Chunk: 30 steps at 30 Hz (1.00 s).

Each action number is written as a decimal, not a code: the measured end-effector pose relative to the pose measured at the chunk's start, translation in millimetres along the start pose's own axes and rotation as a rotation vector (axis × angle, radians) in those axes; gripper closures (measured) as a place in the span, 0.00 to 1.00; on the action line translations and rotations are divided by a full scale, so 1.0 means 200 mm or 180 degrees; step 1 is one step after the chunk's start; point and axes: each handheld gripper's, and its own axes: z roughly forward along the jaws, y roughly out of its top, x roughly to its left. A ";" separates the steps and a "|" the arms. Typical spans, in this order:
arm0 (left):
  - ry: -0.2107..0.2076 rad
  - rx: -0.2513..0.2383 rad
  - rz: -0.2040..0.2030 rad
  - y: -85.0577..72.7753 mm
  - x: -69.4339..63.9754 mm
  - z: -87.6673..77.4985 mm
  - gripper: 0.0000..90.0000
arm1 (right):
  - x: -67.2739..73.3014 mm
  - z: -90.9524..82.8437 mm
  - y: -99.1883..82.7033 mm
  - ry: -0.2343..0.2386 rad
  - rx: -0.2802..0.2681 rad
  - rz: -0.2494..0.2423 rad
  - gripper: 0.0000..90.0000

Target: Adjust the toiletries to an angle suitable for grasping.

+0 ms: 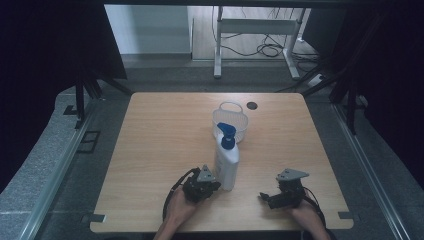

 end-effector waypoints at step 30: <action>-0.0051 -0.0003 -0.0022 0.11 -0.06 0.12 0.98 | 0.00 0.00 0.00 0.0001 0.0001 0.0000 0.00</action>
